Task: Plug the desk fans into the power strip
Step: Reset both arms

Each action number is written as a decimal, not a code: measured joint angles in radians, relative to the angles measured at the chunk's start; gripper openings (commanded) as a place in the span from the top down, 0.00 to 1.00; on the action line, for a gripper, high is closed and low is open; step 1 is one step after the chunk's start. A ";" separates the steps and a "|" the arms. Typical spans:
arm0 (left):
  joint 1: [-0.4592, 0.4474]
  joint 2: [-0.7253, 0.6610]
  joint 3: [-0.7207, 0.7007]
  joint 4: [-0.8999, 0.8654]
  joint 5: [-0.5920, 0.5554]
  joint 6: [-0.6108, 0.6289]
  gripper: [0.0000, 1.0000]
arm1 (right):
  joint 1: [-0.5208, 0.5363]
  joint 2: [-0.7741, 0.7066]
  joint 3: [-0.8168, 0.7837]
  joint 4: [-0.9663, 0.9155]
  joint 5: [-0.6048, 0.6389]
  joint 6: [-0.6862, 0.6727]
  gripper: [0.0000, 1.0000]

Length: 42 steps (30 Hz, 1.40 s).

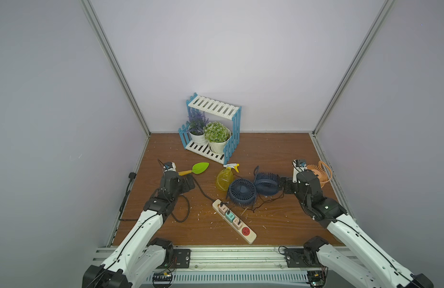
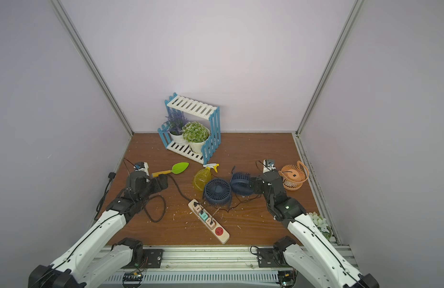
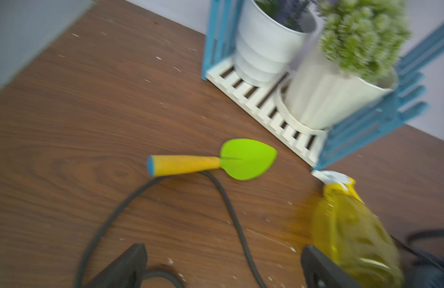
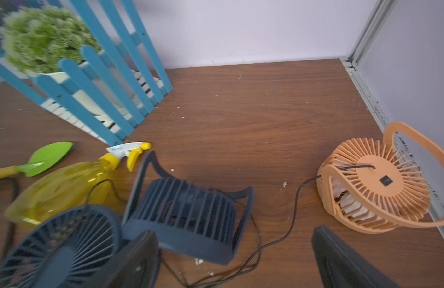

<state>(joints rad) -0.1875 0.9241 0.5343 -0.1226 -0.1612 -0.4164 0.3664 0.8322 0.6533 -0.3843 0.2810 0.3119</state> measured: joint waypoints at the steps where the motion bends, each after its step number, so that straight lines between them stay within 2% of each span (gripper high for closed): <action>1: 0.015 0.006 -0.019 0.035 -0.036 0.016 0.01 | -0.054 0.019 -0.016 0.028 -0.026 -0.021 0.01; 4: 0.035 0.035 -0.113 0.210 -0.151 0.082 0.01 | -0.204 0.078 -0.062 0.137 -0.079 -0.069 0.01; 5: 0.037 0.068 -0.174 0.322 -0.188 0.116 0.01 | -0.254 0.106 -0.090 0.204 -0.085 -0.093 0.01; 7: 0.037 0.145 -0.246 0.455 -0.221 0.158 0.01 | -0.297 0.147 -0.136 0.311 -0.087 -0.129 0.01; 12: 0.038 0.349 -0.256 0.635 -0.206 0.259 0.01 | -0.317 0.269 -0.231 0.592 -0.101 -0.217 0.01; 17: 0.044 0.562 -0.150 0.828 -0.148 0.350 0.01 | -0.318 0.429 -0.281 0.889 -0.140 -0.295 0.00; 21: 0.089 0.611 -0.152 0.929 -0.097 0.354 0.01 | -0.328 0.566 -0.319 1.120 -0.181 -0.325 0.00; 24: 0.111 0.626 -0.156 0.941 -0.072 0.351 0.01 | -0.328 0.685 -0.326 1.270 -0.216 -0.332 0.00; 32: 0.115 0.626 -0.157 0.977 -0.045 0.350 0.01 | -0.332 0.715 -0.262 1.263 -0.265 -0.351 0.00; 42: 0.116 0.626 -0.157 0.982 -0.031 0.350 0.01 | -0.332 0.715 -0.260 1.264 -0.275 -0.356 0.01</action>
<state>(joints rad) -0.0719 1.5501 0.3771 0.8589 -0.1917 -0.0662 0.0341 1.5471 0.3931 0.8795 0.0063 -0.0437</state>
